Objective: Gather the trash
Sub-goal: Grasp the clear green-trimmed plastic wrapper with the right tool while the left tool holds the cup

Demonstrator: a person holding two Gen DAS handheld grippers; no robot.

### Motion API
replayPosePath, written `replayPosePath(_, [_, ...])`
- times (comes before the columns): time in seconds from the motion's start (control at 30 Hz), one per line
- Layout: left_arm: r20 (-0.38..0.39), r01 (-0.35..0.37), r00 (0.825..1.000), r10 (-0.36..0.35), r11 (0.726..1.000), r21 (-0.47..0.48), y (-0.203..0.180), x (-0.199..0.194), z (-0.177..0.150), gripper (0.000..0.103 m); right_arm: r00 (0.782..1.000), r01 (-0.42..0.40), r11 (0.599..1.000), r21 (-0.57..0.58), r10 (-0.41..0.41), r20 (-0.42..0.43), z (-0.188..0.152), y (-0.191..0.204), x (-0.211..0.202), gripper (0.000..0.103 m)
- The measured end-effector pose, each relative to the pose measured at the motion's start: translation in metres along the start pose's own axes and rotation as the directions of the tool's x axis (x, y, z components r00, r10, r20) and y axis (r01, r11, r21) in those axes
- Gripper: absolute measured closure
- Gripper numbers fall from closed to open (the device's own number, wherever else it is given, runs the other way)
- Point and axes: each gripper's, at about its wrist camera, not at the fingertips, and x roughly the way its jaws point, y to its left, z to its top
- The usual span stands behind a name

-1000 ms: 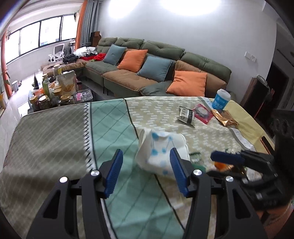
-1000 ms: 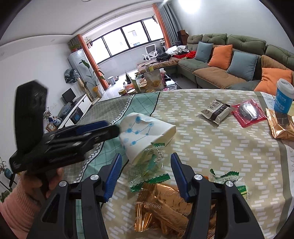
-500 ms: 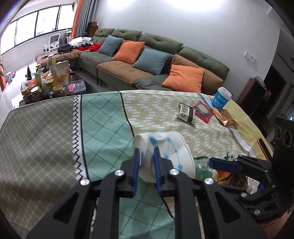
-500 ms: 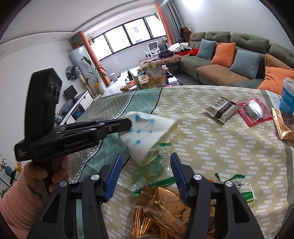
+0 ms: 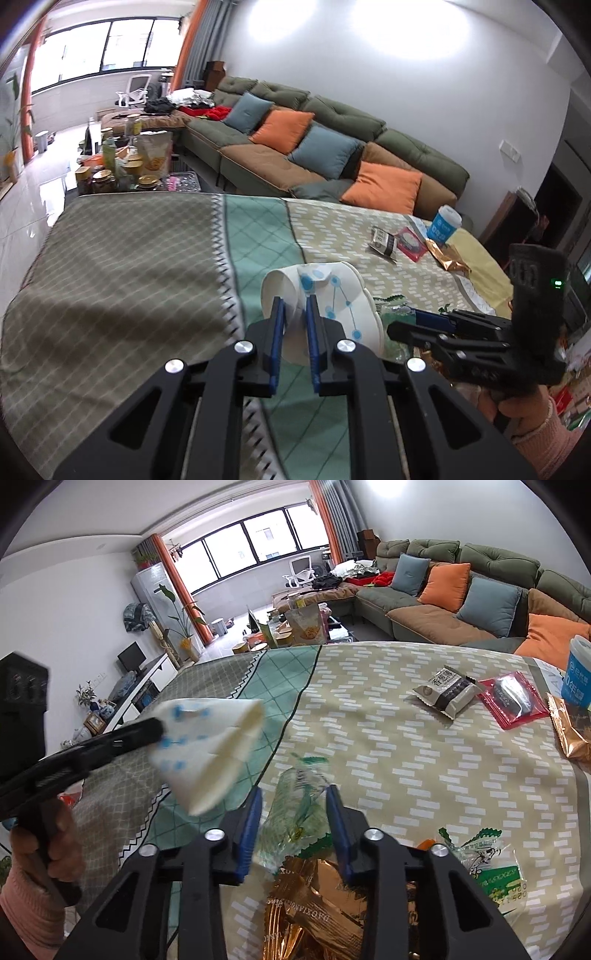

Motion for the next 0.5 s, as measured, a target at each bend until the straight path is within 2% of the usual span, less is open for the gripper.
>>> replayPosePath(0.13, [0.026,-0.011,1.0,0.012,0.999,-0.041,0.016,-0.025,-0.009,0.09,1.0,0.005,1.0,-0.004,-0.005,-0.001,-0.001,0.002,0.001,0.093])
replayPosePath(0.33, [0.061,-0.03,0.997,0.037,0.994,-0.101,0.037,-0.057,-0.027,0.09,1.0,-0.02,1.0,-0.017,0.02,0.013,-0.001,0.01,-0.002,0.095])
replayPosePath(0.5, [0.084,-0.053,0.994,0.066,0.989,-0.141,0.053,-0.086,-0.042,0.09,0.997,-0.07,0.996,-0.05,0.072,0.037,-0.001,0.029,-0.011,0.095])
